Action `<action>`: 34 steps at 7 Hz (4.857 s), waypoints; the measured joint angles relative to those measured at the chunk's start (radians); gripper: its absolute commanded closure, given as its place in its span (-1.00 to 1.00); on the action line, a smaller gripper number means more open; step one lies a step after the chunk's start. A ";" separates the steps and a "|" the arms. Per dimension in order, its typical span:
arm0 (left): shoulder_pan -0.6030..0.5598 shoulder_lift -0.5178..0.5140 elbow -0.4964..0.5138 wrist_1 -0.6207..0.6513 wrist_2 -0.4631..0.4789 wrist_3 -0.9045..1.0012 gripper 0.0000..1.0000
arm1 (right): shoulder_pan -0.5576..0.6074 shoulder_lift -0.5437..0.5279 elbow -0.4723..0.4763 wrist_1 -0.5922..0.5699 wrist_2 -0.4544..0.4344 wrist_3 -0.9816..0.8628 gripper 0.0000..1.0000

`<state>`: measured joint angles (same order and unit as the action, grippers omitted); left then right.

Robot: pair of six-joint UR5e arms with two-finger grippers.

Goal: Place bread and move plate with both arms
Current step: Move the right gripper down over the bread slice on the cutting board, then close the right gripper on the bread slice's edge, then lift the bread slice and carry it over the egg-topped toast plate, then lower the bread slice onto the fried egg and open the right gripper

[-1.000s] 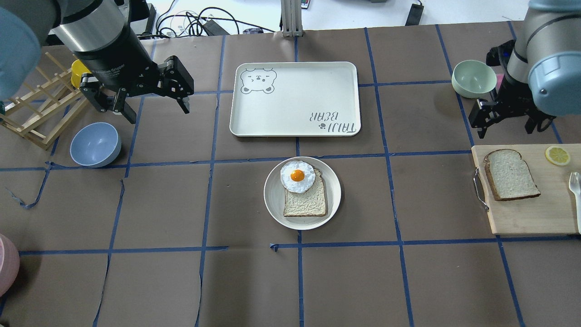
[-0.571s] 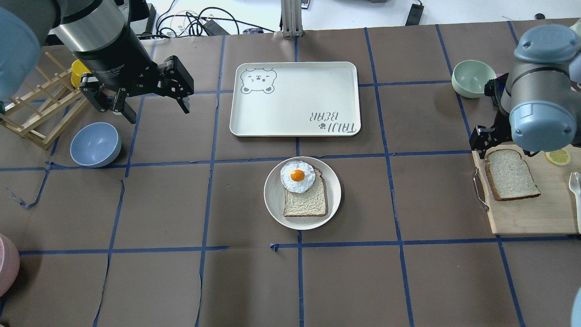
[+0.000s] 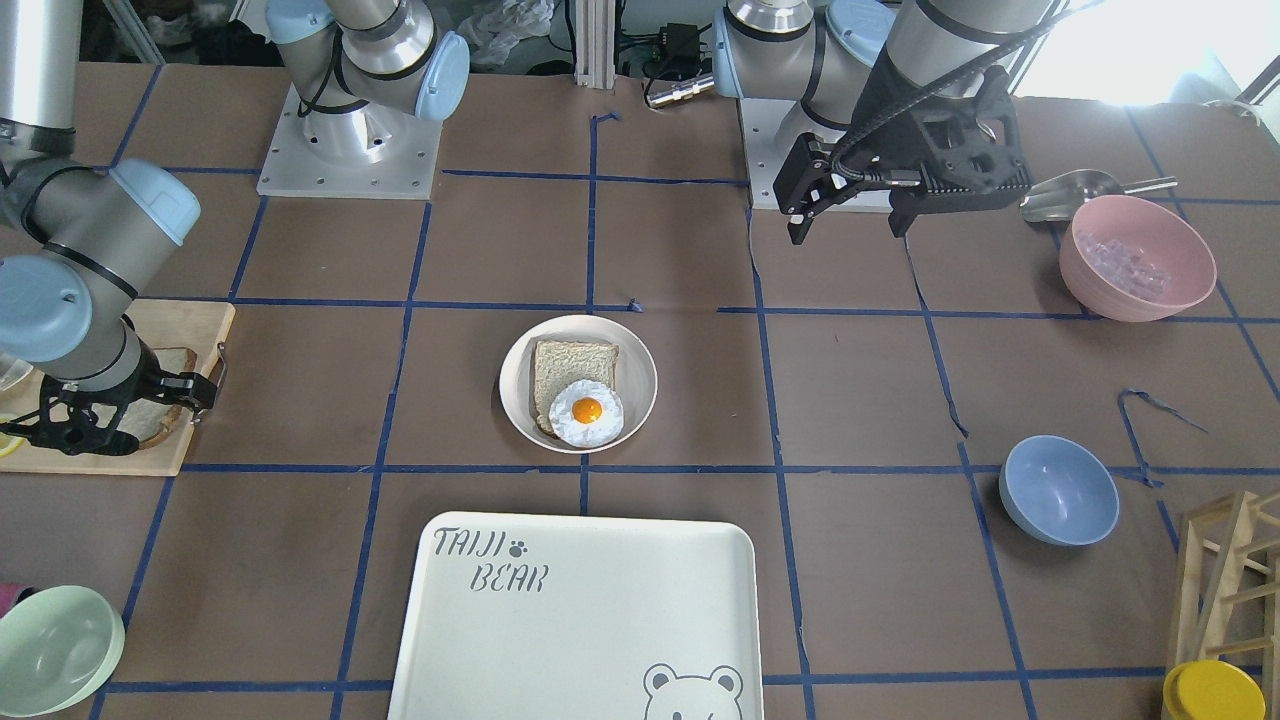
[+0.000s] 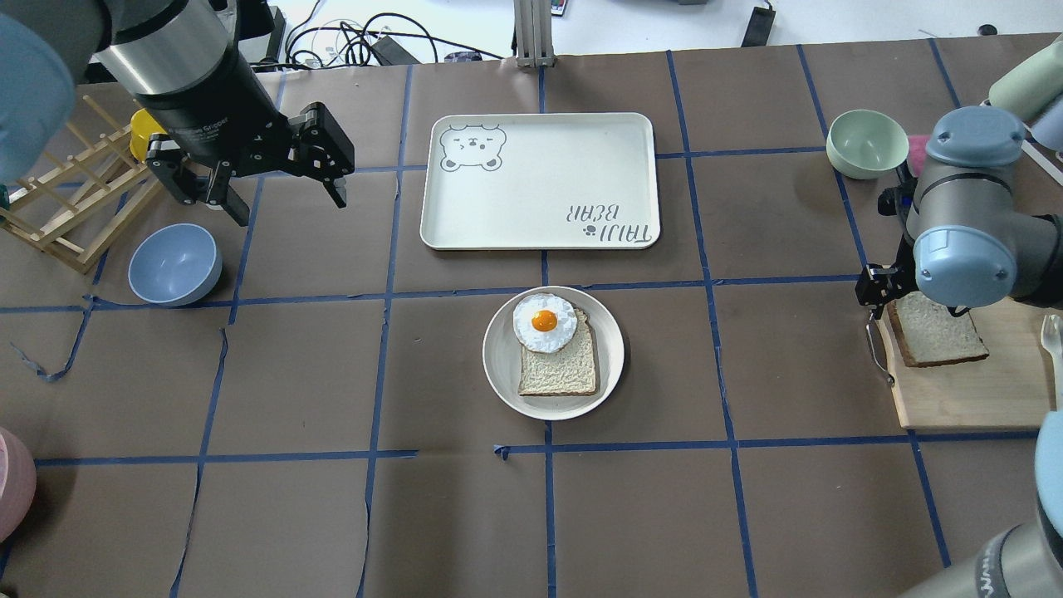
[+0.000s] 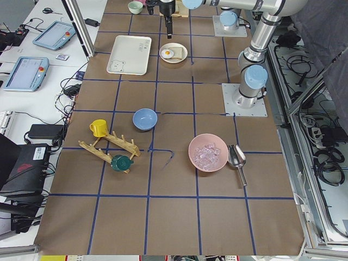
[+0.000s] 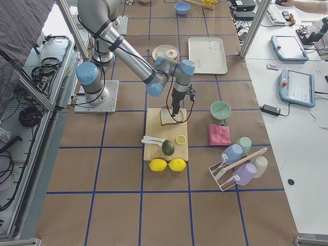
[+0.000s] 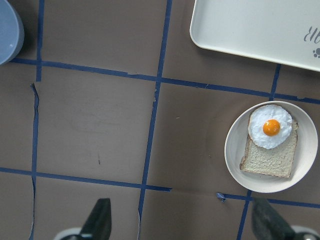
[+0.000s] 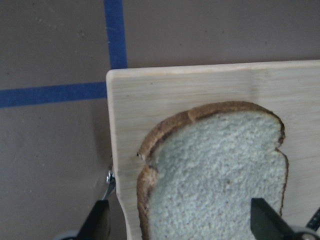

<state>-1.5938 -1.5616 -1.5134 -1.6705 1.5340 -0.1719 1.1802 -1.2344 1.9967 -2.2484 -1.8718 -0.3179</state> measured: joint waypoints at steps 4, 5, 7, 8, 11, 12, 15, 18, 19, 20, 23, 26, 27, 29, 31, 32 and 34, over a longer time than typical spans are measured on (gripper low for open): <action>0.000 0.000 0.000 0.000 0.000 0.000 -1.00 | -0.010 0.005 0.003 0.001 -0.005 -0.019 -0.85; 0.000 0.000 0.001 0.000 0.000 0.000 -1.00 | -0.010 0.010 0.003 0.000 -0.005 -0.020 -0.84; 0.000 0.000 0.001 0.000 0.000 0.001 -1.00 | -0.015 0.021 0.004 -0.001 -0.016 -0.021 -0.48; 0.000 0.000 0.001 0.000 0.000 0.000 -1.00 | -0.017 0.023 0.003 -0.001 -0.022 -0.021 -0.37; 0.000 0.001 0.001 0.000 0.000 0.001 -1.00 | -0.017 0.024 0.002 0.000 -0.026 -0.022 0.54; 0.000 0.001 0.001 0.000 0.000 0.002 -1.00 | -0.017 0.022 0.002 0.003 -0.031 -0.024 0.90; 0.000 0.002 0.001 0.000 0.000 0.002 -1.00 | -0.018 0.005 -0.001 0.023 -0.075 -0.026 1.00; 0.000 0.001 0.001 0.000 0.000 0.003 -1.00 | 0.022 -0.108 -0.022 0.150 -0.078 0.052 1.00; 0.000 0.001 0.002 0.000 0.000 0.003 -1.00 | 0.067 -0.131 -0.075 0.238 -0.078 0.103 1.00; 0.000 0.000 0.001 0.001 0.000 0.004 -1.00 | 0.133 -0.137 -0.175 0.376 -0.077 0.191 1.00; 0.000 0.001 0.001 0.001 0.000 0.005 -1.00 | 0.459 -0.080 -0.439 0.709 0.020 0.645 1.00; 0.000 0.002 0.001 0.002 0.000 0.005 -1.00 | 0.736 0.020 -0.508 0.700 0.178 0.984 1.00; 0.000 0.002 0.001 0.002 0.000 0.005 -1.00 | 0.787 0.042 -0.511 0.690 0.201 1.051 1.00; 0.000 0.002 0.001 0.002 0.000 0.005 -1.00 | 0.820 0.069 -0.487 0.670 0.214 1.094 1.00; 0.000 0.002 0.001 0.002 0.000 0.005 -1.00 | 0.827 0.074 -0.455 0.642 0.213 1.095 1.00; 0.000 0.002 0.001 0.002 0.000 0.005 -1.00 | 0.827 0.075 -0.447 0.632 0.210 1.095 1.00; 0.000 0.002 0.001 0.002 0.000 0.005 -1.00 | 0.828 0.077 -0.430 0.622 0.208 1.092 1.00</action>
<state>-1.5938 -1.5601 -1.5125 -1.6690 1.5340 -0.1672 2.0078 -1.1575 1.5671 -1.6260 -1.6634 0.7745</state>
